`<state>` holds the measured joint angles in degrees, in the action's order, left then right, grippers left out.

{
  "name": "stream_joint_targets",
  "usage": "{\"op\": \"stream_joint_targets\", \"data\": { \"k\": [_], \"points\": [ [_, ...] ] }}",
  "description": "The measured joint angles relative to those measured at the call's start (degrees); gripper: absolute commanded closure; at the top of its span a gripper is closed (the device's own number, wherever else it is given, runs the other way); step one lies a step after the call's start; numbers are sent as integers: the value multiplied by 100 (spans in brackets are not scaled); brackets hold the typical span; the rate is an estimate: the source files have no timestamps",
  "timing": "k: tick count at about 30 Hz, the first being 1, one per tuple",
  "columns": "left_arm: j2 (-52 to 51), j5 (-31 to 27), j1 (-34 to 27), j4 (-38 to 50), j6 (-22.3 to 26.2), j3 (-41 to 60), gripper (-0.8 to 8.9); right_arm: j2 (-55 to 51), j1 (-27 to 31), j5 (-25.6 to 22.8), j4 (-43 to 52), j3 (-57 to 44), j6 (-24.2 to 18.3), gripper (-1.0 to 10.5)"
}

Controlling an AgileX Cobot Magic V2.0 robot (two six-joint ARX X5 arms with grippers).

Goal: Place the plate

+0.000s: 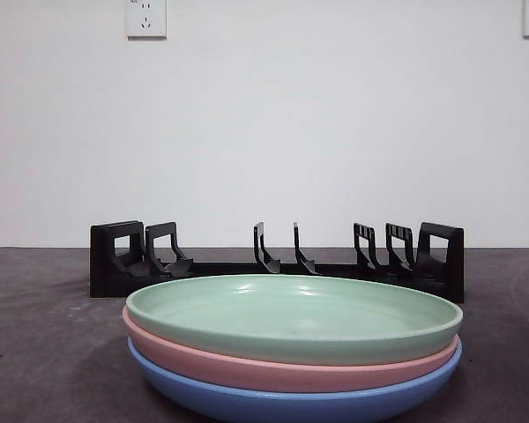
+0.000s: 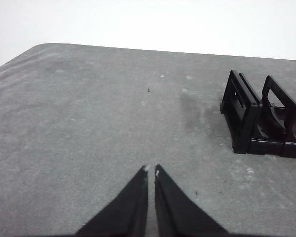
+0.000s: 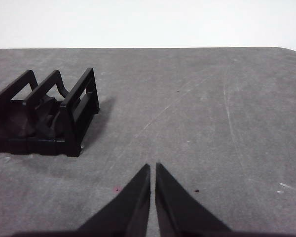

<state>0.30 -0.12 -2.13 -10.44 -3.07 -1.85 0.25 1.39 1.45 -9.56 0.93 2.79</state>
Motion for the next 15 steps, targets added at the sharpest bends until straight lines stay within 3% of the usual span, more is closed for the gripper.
{"op": "stream_joint_targets", "data": {
  "k": [15],
  "points": [
    [0, 0, 0, 0, 0, 0, 792, 0, 0, 0, -9, 0, 0, 929]
  ]
}}
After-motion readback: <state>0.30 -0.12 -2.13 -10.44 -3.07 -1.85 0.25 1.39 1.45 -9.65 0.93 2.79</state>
